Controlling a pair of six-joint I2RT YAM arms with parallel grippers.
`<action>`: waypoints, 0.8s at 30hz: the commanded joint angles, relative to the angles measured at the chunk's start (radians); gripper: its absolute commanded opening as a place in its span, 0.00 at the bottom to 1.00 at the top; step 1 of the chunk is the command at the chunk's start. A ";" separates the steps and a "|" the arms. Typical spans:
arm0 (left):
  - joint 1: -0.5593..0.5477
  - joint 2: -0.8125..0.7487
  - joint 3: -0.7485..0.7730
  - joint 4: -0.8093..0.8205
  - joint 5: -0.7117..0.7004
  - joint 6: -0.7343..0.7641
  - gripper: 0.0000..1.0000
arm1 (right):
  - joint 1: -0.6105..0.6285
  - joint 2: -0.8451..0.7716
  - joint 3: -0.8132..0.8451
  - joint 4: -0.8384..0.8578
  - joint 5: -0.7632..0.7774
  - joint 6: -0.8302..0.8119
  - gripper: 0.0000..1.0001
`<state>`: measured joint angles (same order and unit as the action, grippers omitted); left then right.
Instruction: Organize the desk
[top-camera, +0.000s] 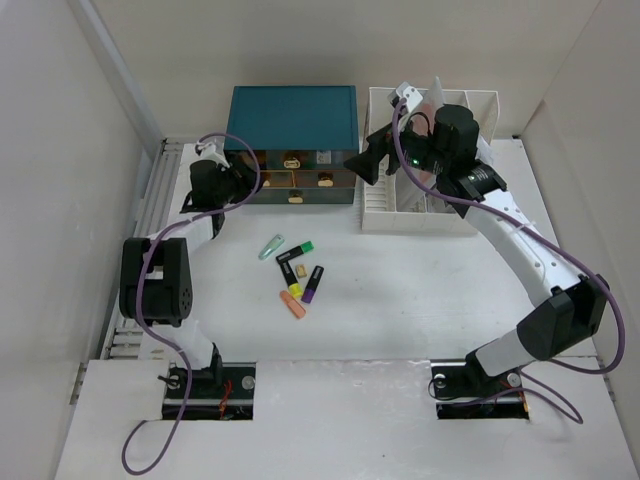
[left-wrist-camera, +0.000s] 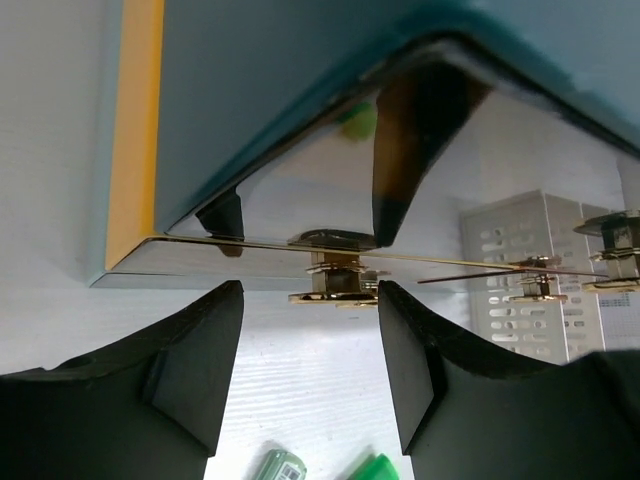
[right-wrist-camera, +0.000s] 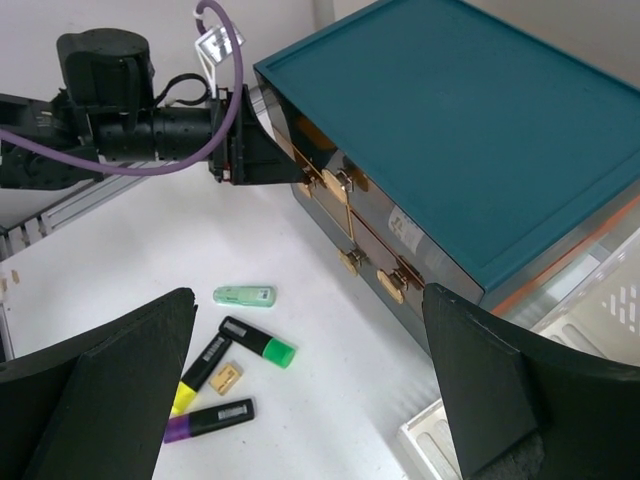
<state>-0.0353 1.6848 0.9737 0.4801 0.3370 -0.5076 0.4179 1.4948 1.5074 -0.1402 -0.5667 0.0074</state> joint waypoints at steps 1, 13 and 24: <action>-0.012 0.021 0.051 0.066 0.007 -0.028 0.53 | -0.004 -0.001 0.005 0.068 -0.024 0.013 1.00; -0.041 0.049 0.069 0.086 -0.023 -0.055 0.40 | -0.004 0.008 0.005 0.068 -0.033 0.013 1.00; -0.052 -0.057 -0.075 0.146 -0.075 -0.089 0.19 | -0.004 0.008 -0.004 0.068 -0.042 0.022 1.00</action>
<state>-0.0837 1.7123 0.9394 0.5575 0.2985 -0.5819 0.4179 1.5002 1.5024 -0.1261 -0.5831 0.0158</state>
